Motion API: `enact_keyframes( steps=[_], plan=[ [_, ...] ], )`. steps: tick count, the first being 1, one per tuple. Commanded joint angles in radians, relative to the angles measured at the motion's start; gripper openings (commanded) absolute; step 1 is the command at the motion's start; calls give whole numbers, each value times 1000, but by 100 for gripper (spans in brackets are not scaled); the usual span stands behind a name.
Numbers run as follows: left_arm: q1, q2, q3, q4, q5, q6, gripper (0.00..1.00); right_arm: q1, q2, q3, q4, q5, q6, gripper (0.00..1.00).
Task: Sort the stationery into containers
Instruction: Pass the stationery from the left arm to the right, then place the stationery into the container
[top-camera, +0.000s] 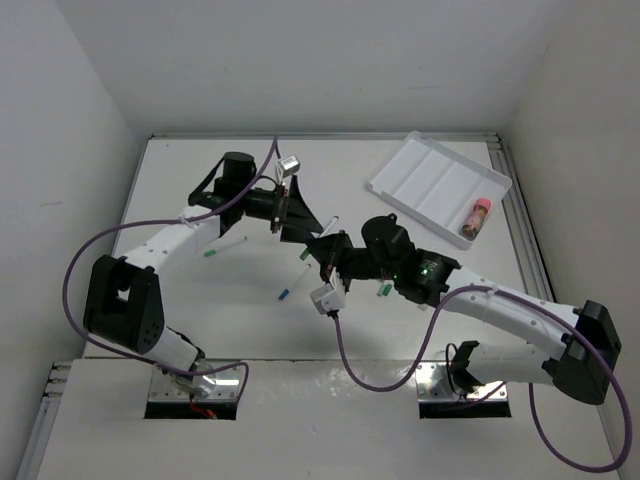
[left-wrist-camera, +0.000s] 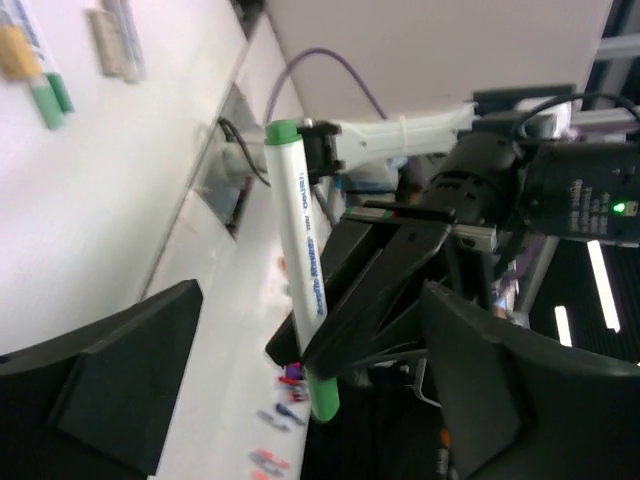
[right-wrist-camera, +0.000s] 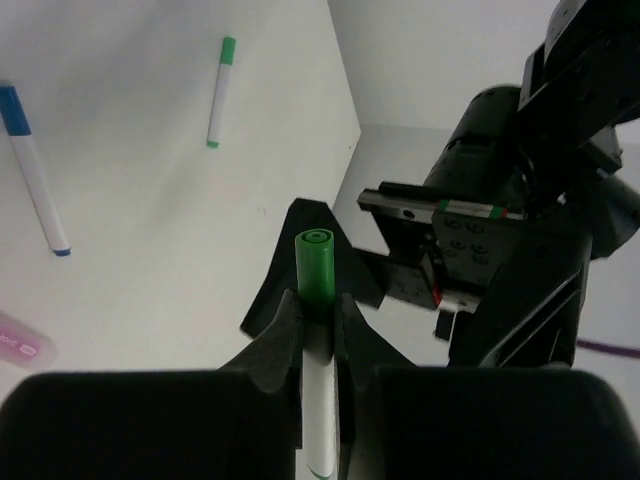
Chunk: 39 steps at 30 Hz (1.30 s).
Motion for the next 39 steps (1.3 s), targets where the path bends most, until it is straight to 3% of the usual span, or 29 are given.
enact_keyframes(
  steps=[1, 2, 5, 6, 7, 8, 9, 10, 11, 13, 14, 17, 18, 19, 23, 29, 39],
  plan=[
    [56, -61, 78, -168, -88, 154, 100, -10, -26, -4, 131, 62, 186, 0],
    [79, -55, 137, -265, -132, 244, 100, -24, -35, -1, 143, 86, 241, 0],
    [191, -56, 233, -356, -227, 393, 100, -68, -69, 48, 132, 216, 502, 0],
    [220, -68, 270, -386, -358, 412, 100, -121, -69, 68, 123, 260, 586, 0],
    [261, -78, 287, -399, -460, 426, 100, -151, -54, 138, 114, 317, 807, 0],
    [275, -104, 297, -412, -610, 487, 100, -189, -34, 189, 73, 410, 922, 0],
    [288, -116, 298, -392, -670, 526, 100, -282, -12, 253, -63, 429, 1017, 0],
    [285, -125, 302, -395, -738, 608, 100, -336, 14, 360, -122, 434, 1210, 0],
    [276, -139, 307, -401, -860, 648, 100, -397, 64, 400, -173, 416, 1304, 0],
    [248, -148, 298, -409, -970, 740, 100, -571, 139, 487, -277, 391, 1527, 0],
    [236, -150, 290, -415, -1086, 753, 100, -682, 170, 507, -326, 379, 1596, 0],
    [240, -147, 256, -424, -1251, 778, 100, -892, 314, 630, -441, 312, 1884, 0],
    [243, -142, 249, -424, -1271, 794, 100, -919, 357, 661, -473, 290, 1934, 0],
    [248, -139, 232, -426, -1326, 804, 100, -1021, 443, 690, -521, 266, 1972, 0],
    [279, -128, 210, -446, -1319, 926, 100, -1116, 603, 801, -555, 173, 2101, 0],
    [309, -128, 138, -475, -1138, 1133, 100, -1143, 787, 905, -540, 162, 2153, 0],
    [334, -99, 54, -479, -1151, 1251, 100, -1133, 931, 956, -500, 233, 2117, 3]
  ],
)
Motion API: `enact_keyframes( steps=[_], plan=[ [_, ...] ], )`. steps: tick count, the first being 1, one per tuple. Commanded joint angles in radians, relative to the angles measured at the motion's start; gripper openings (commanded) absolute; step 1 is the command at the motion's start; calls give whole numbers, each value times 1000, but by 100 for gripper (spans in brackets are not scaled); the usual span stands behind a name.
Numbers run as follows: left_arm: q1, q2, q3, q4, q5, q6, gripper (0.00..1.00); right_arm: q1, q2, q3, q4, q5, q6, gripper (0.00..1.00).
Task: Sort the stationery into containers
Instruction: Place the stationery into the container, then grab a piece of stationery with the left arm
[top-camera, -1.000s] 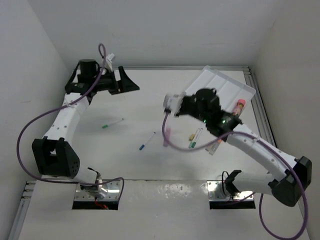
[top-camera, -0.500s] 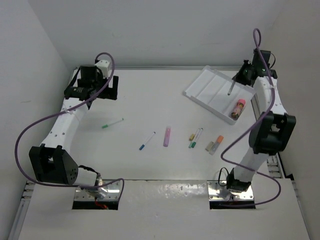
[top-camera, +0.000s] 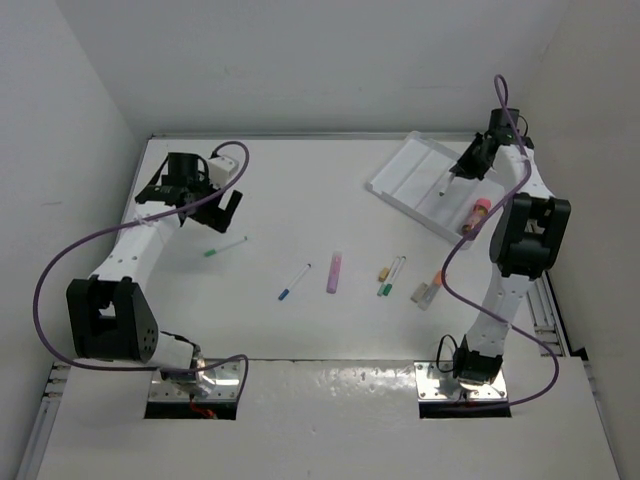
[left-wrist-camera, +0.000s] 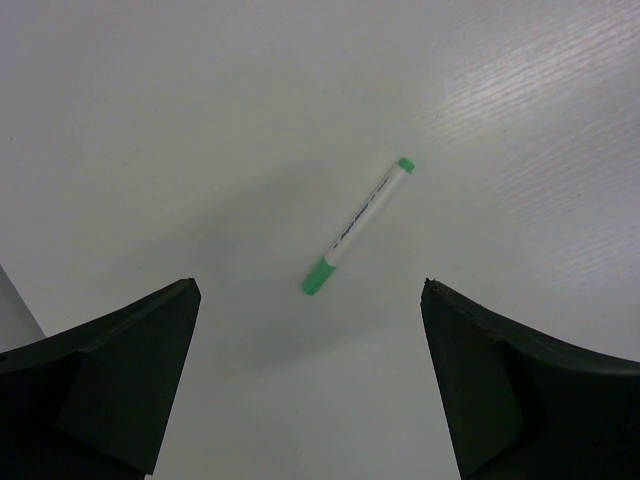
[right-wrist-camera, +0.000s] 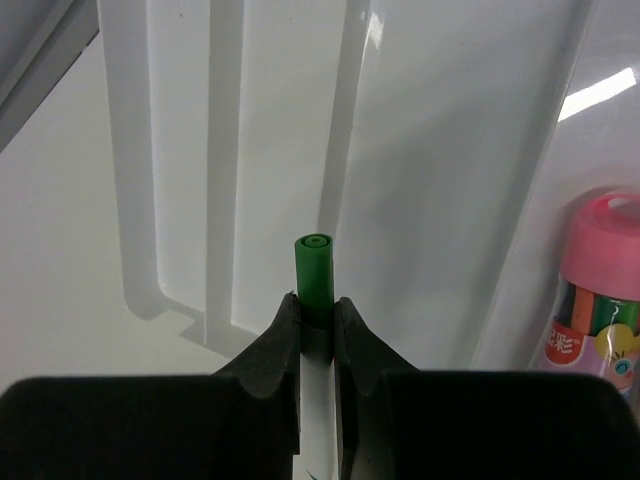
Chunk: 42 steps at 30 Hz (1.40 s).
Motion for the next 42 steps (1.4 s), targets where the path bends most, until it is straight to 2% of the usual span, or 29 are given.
enact_keyframes(
  steps=[1, 3, 7, 8, 11, 15, 18, 25, 30, 34, 40, 42],
  plan=[
    [29, 2, -20, 12, 26, 94, 100, 6, 32, 40, 28, 46, 5, 5],
    [41, 3, -29, 9, 75, 142, 100, 3, 44, 33, 28, 59, -3, 8],
    [70, 20, -20, -40, 177, 231, 99, 3, 62, 28, 39, 82, -12, 41],
    [73, 29, -15, -63, 187, 249, 99, 4, 67, 39, 39, 82, -12, 54],
    [78, 42, -25, -74, 193, 292, 98, 4, 67, 57, 37, 71, -13, 68],
    [75, 69, -51, -70, 193, 366, 94, 3, 15, 51, 42, -30, -19, 68],
    [69, 109, -54, -79, 213, 401, 87, 6, -43, 22, 53, -163, -27, 60],
    [58, 261, -49, -58, 155, 418, 58, 87, -309, -71, 34, -268, -183, 58],
    [52, 327, -49, -25, 159, 419, 52, 169, -451, -162, 27, -288, -350, 58],
    [24, 364, -37, -8, 182, 413, 51, 252, -609, -317, 85, -263, -502, 58],
    [-16, 454, -34, 45, 176, 387, 41, 371, -741, -411, 94, -245, -630, 58],
    [-26, 474, -28, 58, 171, 377, 39, 420, -774, -444, 100, -231, -726, 58]
  ],
)
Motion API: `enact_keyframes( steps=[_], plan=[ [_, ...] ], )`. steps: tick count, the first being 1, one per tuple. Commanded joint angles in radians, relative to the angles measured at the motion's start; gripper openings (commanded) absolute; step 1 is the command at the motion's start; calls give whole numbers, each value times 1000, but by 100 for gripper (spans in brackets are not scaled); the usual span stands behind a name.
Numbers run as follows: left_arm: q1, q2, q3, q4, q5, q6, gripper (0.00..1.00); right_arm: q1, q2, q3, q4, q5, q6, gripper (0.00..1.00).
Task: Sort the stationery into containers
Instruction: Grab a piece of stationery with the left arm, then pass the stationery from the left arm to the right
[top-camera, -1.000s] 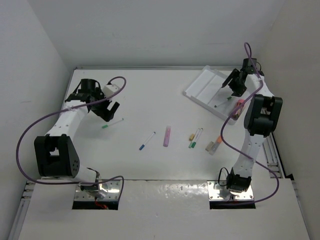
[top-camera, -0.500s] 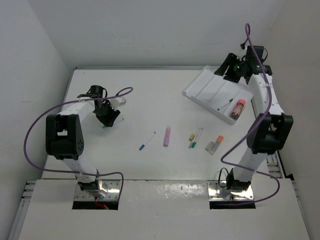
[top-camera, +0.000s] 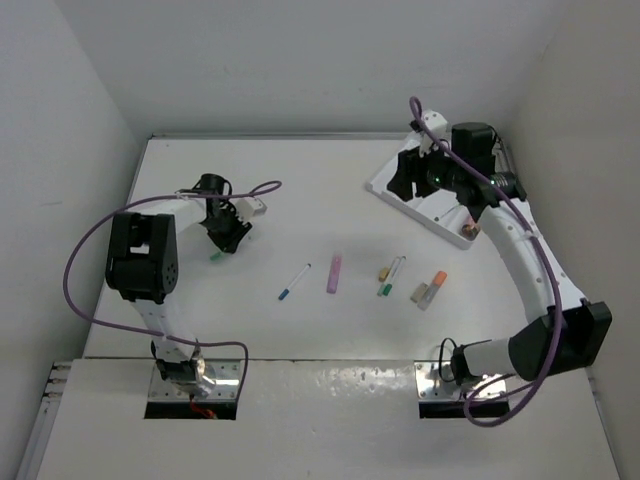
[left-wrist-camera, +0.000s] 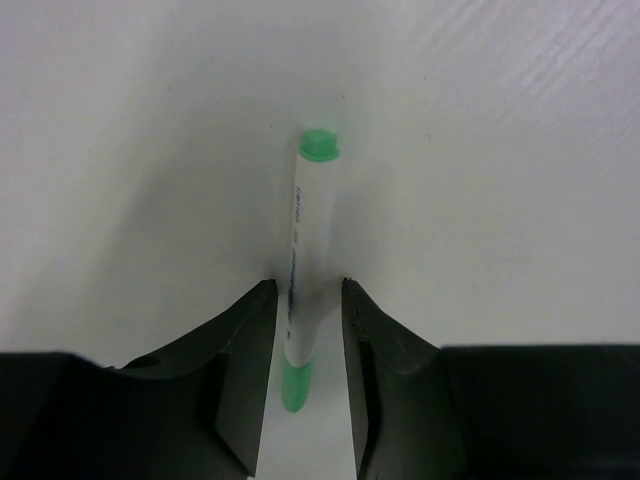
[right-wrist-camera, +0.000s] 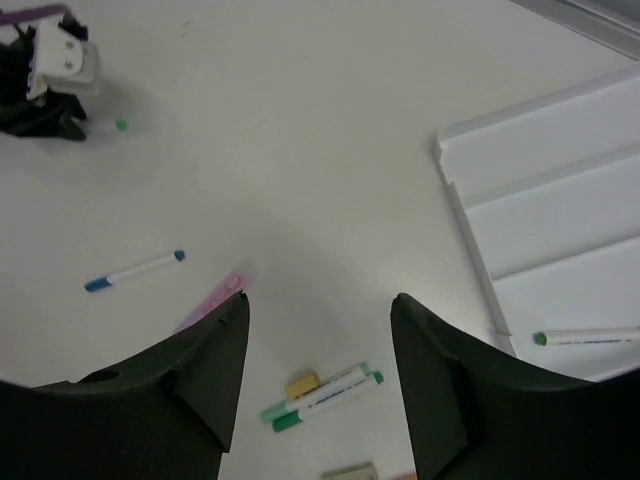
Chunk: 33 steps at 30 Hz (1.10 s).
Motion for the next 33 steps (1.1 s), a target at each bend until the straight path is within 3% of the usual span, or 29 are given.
enact_keyframes(
  steps=[1, 6, 8, 9, 11, 16, 17, 20, 23, 27, 30, 33],
  plan=[
    [-21, 57, 5, 43, 22, -12, 38, 78, -105, -39, 44, 31, -173, 58],
    [-50, 83, -5, 76, -13, -41, 35, 175, -181, -105, 55, 90, -318, 59],
    [-63, 102, -1, 68, -18, -49, 25, 215, -210, -125, 56, 97, -369, 58],
    [-70, 112, 4, 53, -12, -58, 13, 247, -219, -133, 59, 104, -392, 58],
    [-66, 115, 28, 33, 14, -101, 0, 281, -256, -162, 68, 109, -474, 57],
    [-10, 10, 125, -62, 355, -271, 0, 431, -320, -241, 71, 124, -766, 57],
    [-7, -21, 162, -79, 468, -352, 0, 477, -329, -255, 81, 132, -801, 57],
    [-17, -79, 193, -63, 623, -568, 0, 570, -328, -313, 148, 167, -955, 57],
    [-26, -139, 183, -35, 685, -792, 0, 658, -330, -421, 316, 206, -1123, 61],
    [-20, -178, 151, -55, 797, -935, 0, 749, -317, -615, 653, 166, -1340, 63],
    [-24, -182, 90, -79, 933, -1011, 0, 804, -258, -672, 823, 118, -1395, 62],
    [-23, -239, 13, 11, 992, -1117, 0, 839, -178, -685, 961, 97, -1424, 60]
  ],
)
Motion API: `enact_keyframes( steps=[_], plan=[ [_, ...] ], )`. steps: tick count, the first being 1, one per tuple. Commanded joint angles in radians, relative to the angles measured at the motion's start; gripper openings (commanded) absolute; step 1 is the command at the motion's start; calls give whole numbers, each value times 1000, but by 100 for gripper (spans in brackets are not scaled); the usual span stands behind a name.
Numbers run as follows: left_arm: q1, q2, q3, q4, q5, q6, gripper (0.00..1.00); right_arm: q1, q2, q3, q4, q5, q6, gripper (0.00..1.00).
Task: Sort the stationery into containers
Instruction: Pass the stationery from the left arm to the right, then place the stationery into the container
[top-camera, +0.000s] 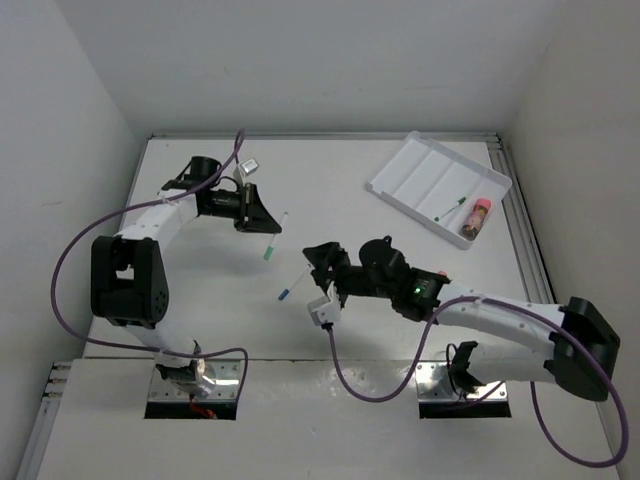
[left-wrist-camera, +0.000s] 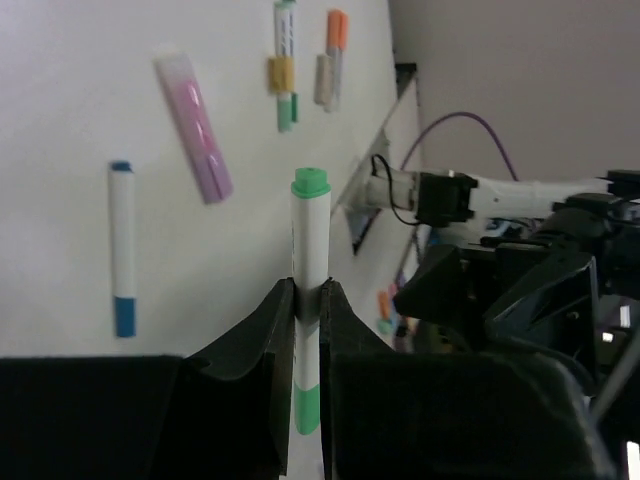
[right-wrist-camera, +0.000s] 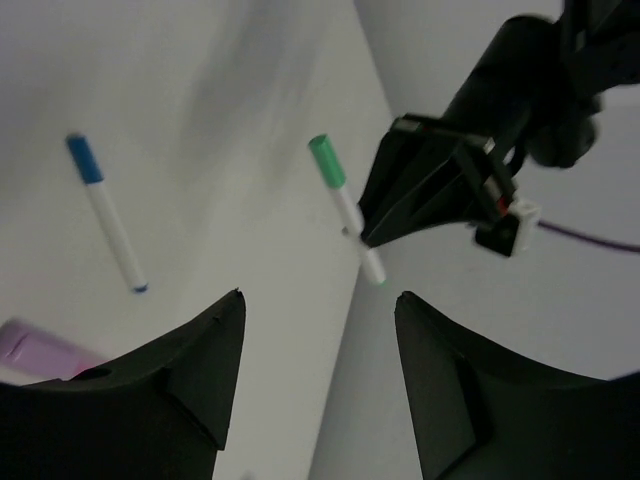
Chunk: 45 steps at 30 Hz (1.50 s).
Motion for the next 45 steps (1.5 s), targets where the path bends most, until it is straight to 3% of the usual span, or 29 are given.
enact_keyframes(
  steps=[1, 5, 8, 17, 19, 22, 23, 24, 25, 26, 28, 30, 32, 33, 34, 35, 36, 38, 40, 43, 45],
  plan=[
    [-7, -74, -71, 43, 160, -173, 0, 30, 76, -4, 345, -59, -121, 60],
    [-50, -113, -124, 99, 232, -250, 0, 39, 225, -23, 659, -80, -203, 57],
    [-70, -148, -185, 189, 263, -348, 0, 39, 323, -17, 788, -90, -241, 55],
    [-76, -184, -220, 205, 265, -365, 0, 41, 302, 0, 617, -128, -226, 49],
    [-83, -184, -220, 204, 259, -358, 0, 41, 304, -1, 620, -136, -227, 44],
    [-91, -188, -226, 207, 254, -353, 0, 45, 307, 3, 632, -142, -233, 27],
    [-91, -191, -228, 207, 253, -351, 7, 47, 307, 2, 638, -145, -230, 12],
    [-88, -194, -228, 210, 253, -344, 30, 48, 305, 0, 649, -146, -224, 2],
    [-88, -197, -227, 208, 248, -341, 39, 48, 304, -4, 678, -151, -201, 0],
    [-77, -205, -225, 205, 231, -333, 62, 48, 296, -7, 689, -151, -186, 0],
    [-51, -214, -207, 169, 193, -301, 86, 53, 281, -15, 733, -122, -134, 0],
    [1, -216, -161, 101, 130, -237, 100, 54, 238, -14, 752, -72, -28, 0],
    [63, -199, -113, -7, 78, -137, 100, 59, 192, 40, 718, 106, 201, 0],
    [117, -196, -58, -67, -19, -55, 100, -6, 125, 236, 419, 315, 512, 0],
    [118, -196, -44, -68, -68, -54, 100, -7, 120, 238, 285, 317, 515, 0],
    [133, -208, -36, -69, -112, -34, 100, -45, 123, 399, 169, 367, 760, 0],
    [148, -243, -36, -56, -169, -8, 100, -104, 132, 466, 63, 422, 881, 0],
    [145, -303, -68, 35, -405, 52, 100, -281, 161, 592, -175, 447, 1155, 0],
    [93, -429, -125, 180, -646, 119, 100, -466, 179, 635, -333, 426, 1315, 0],
    [7, -507, -182, 237, -804, 241, 100, -682, 222, 678, -461, 340, 1547, 0],
    [-19, -509, -182, 227, -827, 290, 100, -816, 280, 715, -501, 299, 1667, 0]
  ],
)
